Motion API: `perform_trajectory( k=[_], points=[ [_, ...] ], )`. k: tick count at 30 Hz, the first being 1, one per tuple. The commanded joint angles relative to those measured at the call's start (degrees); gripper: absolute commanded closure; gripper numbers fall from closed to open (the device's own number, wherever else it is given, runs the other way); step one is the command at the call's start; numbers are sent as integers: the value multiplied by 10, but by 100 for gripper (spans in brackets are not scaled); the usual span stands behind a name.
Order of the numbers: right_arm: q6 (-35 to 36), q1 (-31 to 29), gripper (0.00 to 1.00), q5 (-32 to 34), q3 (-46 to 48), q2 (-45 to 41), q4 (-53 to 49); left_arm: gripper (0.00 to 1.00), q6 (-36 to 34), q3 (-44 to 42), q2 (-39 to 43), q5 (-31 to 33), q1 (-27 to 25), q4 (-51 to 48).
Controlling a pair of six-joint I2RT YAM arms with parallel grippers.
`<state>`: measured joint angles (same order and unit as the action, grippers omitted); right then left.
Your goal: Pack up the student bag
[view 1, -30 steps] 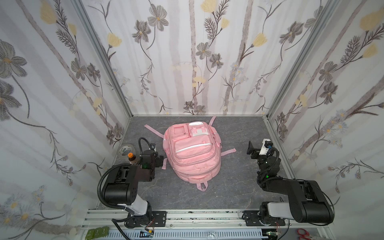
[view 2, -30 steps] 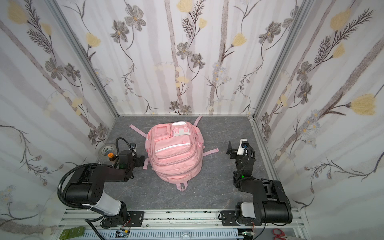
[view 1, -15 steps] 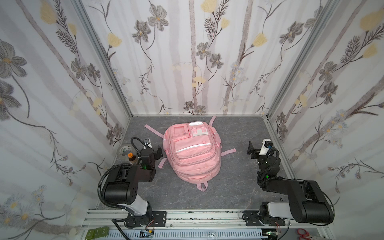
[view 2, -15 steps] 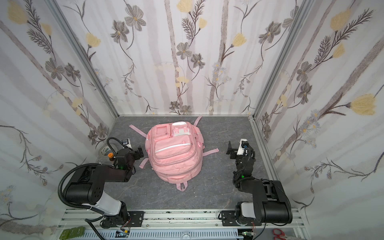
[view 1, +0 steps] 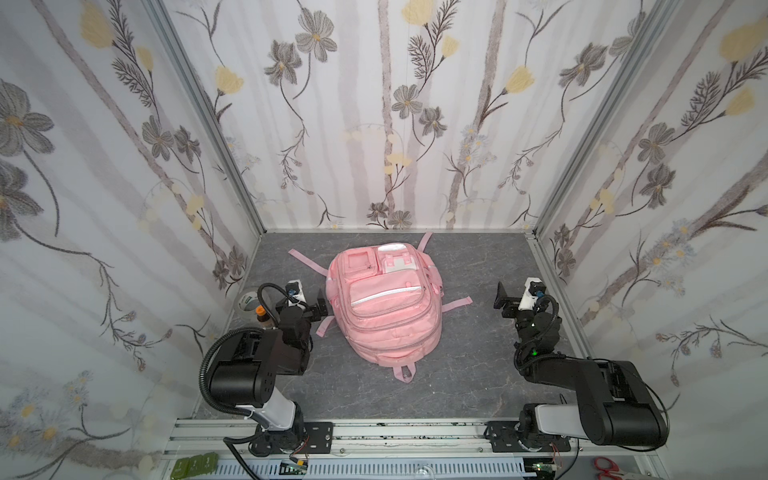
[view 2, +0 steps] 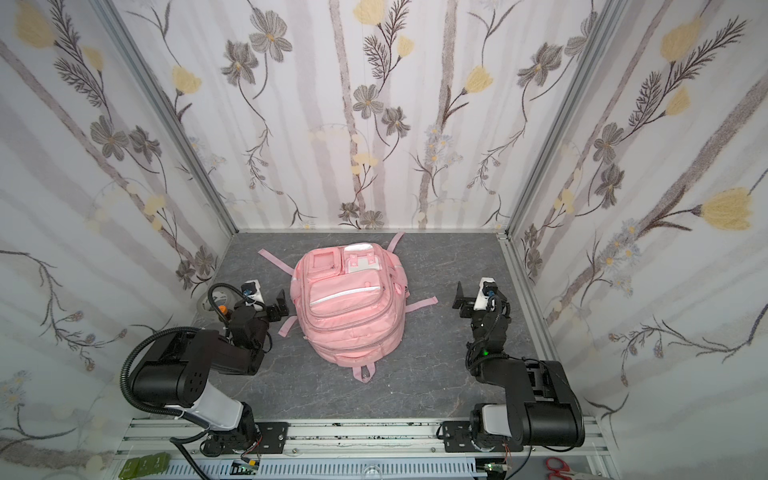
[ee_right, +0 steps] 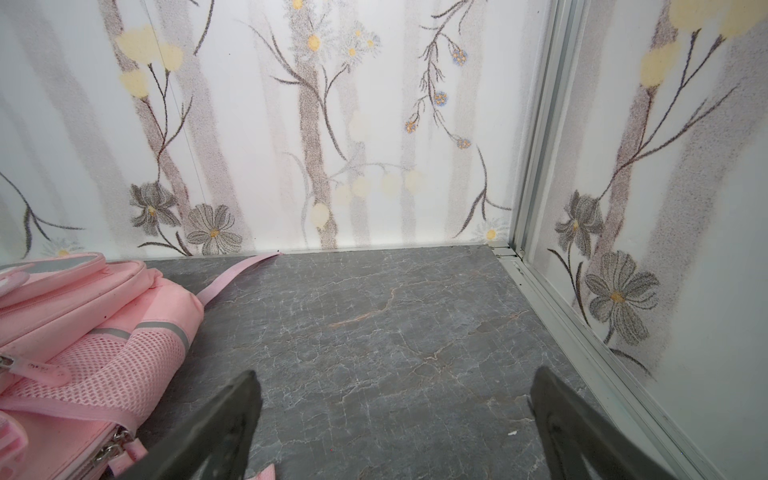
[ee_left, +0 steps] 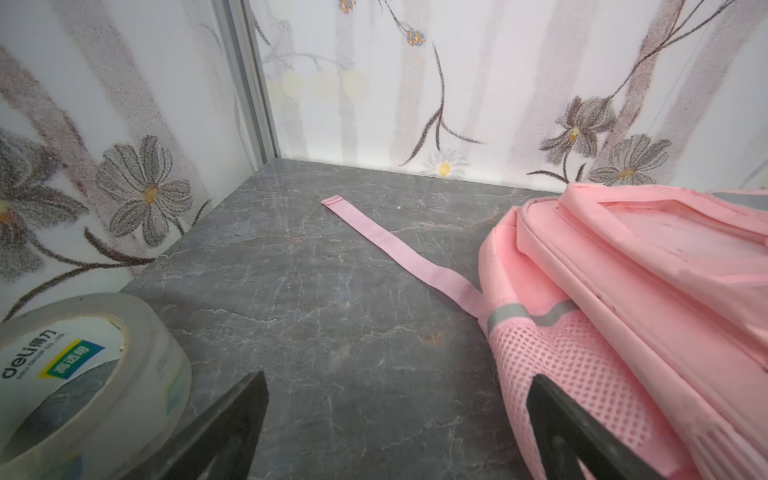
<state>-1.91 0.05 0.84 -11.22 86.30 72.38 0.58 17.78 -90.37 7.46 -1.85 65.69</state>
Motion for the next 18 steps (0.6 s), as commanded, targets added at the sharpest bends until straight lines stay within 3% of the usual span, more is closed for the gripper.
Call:
perform_trajectory(
  k=[1, 18],
  points=[
    [3, -1, 0, 7, -1, 0, 29, 0, 8, 15, 4, 14, 2, -74],
    [10, -4, 0, 0, -9, 4, 17, 0, 23, 24, 4, 19, 11, -89]
  ],
)
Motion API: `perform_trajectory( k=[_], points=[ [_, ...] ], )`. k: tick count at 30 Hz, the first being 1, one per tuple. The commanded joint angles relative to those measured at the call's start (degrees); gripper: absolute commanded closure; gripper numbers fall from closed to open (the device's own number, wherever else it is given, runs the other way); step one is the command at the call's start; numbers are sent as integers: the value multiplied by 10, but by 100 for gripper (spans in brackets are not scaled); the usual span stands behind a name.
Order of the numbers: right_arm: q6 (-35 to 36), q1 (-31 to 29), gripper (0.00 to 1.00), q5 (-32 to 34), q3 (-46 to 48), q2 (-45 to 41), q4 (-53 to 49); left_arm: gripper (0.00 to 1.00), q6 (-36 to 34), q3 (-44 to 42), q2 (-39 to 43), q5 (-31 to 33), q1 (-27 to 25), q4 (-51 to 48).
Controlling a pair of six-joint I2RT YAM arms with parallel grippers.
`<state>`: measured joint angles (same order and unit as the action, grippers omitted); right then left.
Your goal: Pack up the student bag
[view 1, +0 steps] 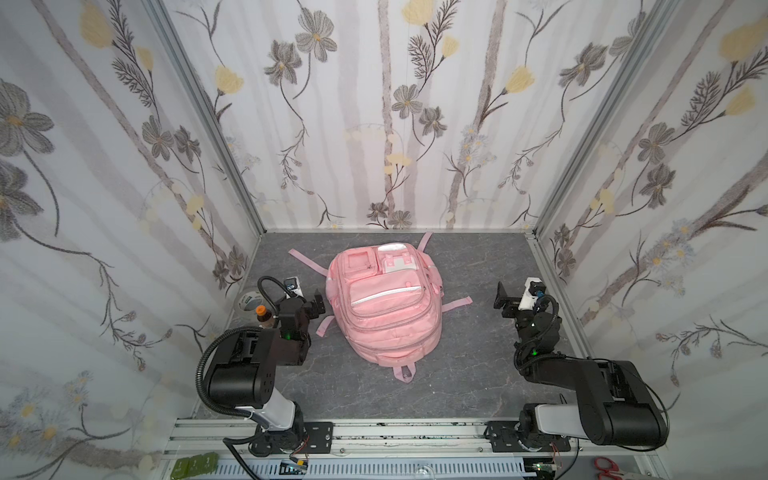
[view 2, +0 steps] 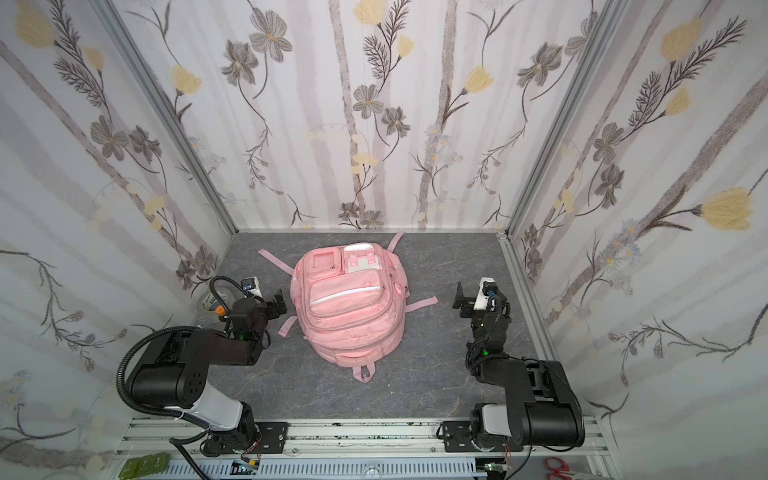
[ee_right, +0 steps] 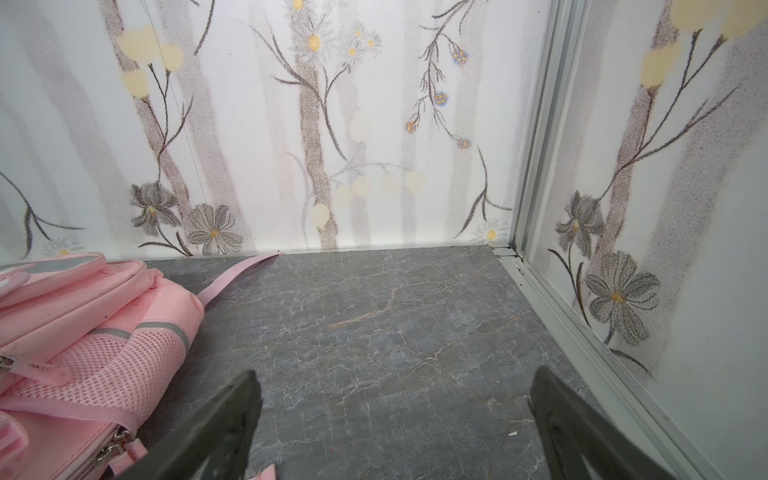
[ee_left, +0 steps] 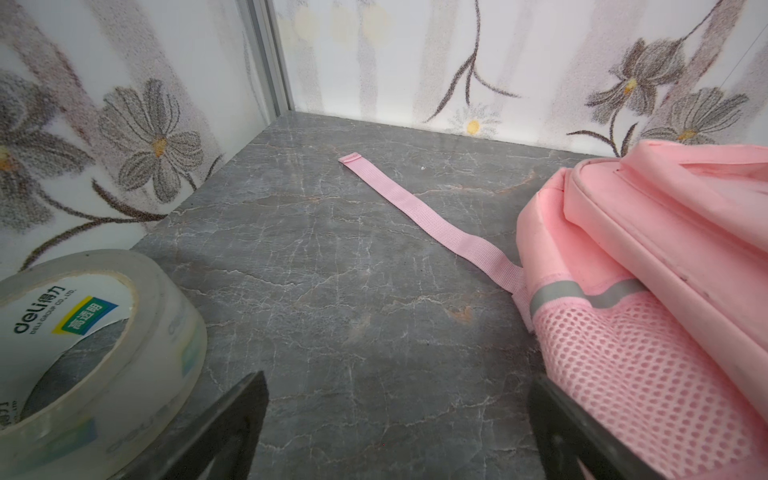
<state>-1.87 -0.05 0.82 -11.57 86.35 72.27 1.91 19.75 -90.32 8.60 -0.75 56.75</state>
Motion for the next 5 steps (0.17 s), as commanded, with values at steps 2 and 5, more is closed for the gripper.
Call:
perform_trajectory(
  k=[2, 5],
  points=[
    [10, -4, 0, 1, -7, 4, 16, 0, 9, 4, 2, 7, 1, 0],
    [11, -4, 0, 1, -3, 1, 20, 0, 9, 4, 3, 7, 0, 0]
  ],
)
